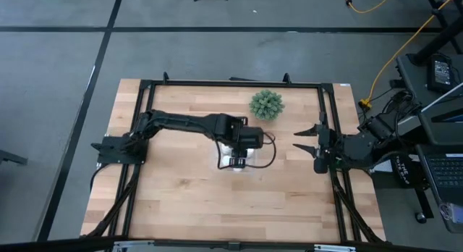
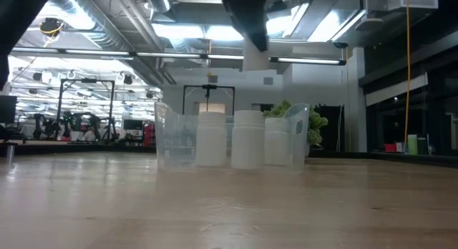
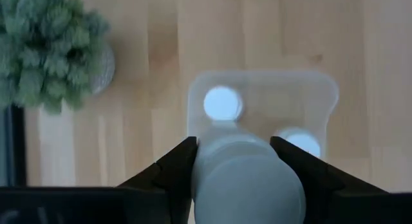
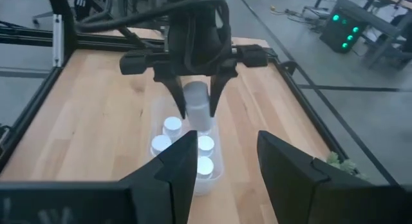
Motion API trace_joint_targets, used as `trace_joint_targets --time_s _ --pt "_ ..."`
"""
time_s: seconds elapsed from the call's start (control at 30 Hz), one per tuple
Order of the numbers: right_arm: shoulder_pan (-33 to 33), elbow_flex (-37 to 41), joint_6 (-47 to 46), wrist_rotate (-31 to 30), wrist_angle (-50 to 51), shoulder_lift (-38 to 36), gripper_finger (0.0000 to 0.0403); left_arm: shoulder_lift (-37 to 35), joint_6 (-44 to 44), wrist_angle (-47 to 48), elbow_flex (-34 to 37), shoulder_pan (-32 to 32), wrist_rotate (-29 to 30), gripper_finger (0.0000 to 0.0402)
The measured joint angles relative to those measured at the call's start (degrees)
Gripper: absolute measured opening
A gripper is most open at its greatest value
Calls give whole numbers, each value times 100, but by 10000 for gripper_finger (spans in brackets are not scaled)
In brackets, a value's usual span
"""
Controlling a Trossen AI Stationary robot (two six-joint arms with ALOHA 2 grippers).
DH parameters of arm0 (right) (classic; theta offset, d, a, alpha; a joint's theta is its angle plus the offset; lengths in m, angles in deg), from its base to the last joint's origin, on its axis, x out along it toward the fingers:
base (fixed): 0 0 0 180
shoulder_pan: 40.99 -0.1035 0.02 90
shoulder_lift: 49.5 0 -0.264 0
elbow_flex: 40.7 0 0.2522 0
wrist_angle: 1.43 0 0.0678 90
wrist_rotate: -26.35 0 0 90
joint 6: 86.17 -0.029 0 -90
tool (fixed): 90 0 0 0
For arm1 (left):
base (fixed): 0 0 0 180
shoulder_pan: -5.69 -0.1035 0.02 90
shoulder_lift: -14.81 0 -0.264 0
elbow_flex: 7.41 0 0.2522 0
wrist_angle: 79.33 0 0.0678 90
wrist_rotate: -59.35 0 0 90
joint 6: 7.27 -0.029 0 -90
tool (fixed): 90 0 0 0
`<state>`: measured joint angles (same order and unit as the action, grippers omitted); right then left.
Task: Pick and place pill bottles into a basket
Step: Put the white pill bottle into the transparent bin
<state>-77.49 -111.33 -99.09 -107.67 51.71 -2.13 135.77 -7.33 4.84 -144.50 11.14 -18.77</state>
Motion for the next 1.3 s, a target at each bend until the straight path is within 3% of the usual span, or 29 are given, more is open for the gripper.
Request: trace_joint_targets --time_s 0.23,0.7,1.13,1.2,1.3 --pt "233 0 -172 1 22 0 163 -4 -648 -626 424 -148 -720 169" --pt "274 -2 -1248 39 622 0 163 -38 -1150 -245 676 23 -751 169" --pt "270 -4 -814 199 1108 -216 163 -792 -165 -260 741 139 -812 169" --pt "270 -4 -764 211 1101 -291 163 -1078 0 -386 988 119 -794 169" --pt "272 -4 -670 209 1100 -388 163 -1668 208 -955 1912 148 -796 169"
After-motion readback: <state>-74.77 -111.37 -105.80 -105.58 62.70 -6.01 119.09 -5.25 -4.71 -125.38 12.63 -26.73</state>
